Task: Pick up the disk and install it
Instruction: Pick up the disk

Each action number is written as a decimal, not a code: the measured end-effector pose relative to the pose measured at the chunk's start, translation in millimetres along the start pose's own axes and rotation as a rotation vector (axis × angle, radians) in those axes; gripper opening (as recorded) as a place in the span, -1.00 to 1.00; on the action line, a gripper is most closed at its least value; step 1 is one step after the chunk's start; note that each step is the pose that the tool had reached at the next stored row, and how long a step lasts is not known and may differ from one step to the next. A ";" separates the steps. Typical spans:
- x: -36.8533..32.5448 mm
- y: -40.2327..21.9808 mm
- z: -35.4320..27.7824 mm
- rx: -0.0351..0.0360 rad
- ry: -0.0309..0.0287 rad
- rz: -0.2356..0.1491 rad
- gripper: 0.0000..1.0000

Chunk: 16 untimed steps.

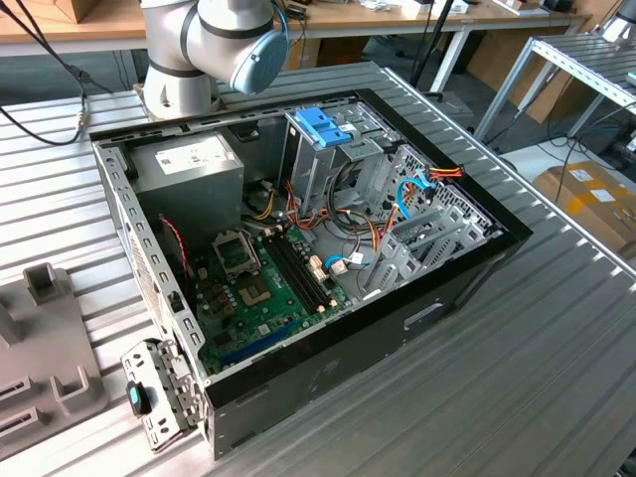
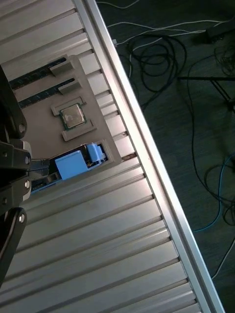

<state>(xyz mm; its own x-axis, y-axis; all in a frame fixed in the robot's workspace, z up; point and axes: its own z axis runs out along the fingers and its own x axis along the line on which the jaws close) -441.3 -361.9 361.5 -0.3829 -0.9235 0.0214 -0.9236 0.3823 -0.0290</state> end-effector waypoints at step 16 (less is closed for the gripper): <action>-0.1 -0.2 0.4 0.0067 -0.0090 -0.310 -0.79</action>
<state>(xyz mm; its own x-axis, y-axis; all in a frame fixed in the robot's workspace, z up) -441.1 -361.9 361.2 -0.0832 -0.9963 0.0214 -0.9962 0.0825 -0.0290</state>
